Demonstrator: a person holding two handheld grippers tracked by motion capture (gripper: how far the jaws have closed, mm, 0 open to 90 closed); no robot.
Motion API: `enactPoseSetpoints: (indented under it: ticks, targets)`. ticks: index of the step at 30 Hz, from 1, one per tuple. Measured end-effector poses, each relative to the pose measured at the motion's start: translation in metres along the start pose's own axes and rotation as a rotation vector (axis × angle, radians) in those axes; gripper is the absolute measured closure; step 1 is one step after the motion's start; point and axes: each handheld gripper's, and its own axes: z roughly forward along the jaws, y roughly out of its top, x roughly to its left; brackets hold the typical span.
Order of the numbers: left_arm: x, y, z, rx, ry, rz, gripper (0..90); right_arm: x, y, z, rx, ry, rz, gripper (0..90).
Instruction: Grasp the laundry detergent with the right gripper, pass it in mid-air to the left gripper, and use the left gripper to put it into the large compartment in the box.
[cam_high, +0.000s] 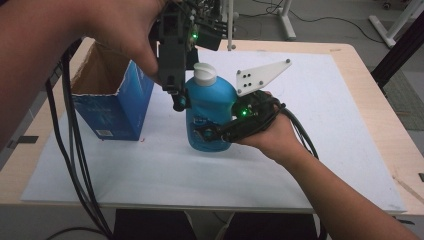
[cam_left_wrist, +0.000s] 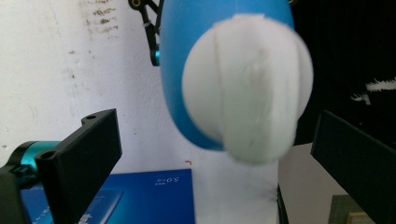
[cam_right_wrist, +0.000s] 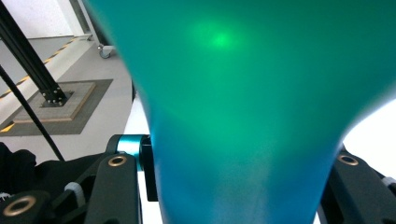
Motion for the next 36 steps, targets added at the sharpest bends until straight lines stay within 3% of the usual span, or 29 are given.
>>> enactPoseSetpoints:
  ticks: [17,25,28,30,36]
  targets:
    - [-0.002,0.012,0.009,0.039,0.005,0.005,1.7,-0.005,0.016,0.014,0.009,0.044,-0.023,45.7]
    - [-0.002,0.012,0.012,0.056,0.009,-0.013,1.8,-0.004,0.016,0.014,0.006,0.049,-0.017,45.7]
    - [-0.003,0.013,0.012,0.060,0.014,-0.018,3.8,-0.004,0.017,0.014,0.005,0.048,-0.022,45.7]
    - [-0.003,0.013,0.011,0.068,0.019,-0.016,9.8,-0.004,0.017,0.014,0.006,0.045,-0.024,45.7]
    - [-0.004,0.012,0.011,0.056,0.024,-0.028,12.1,-0.003,0.017,0.014,0.006,0.054,-0.019,45.7]
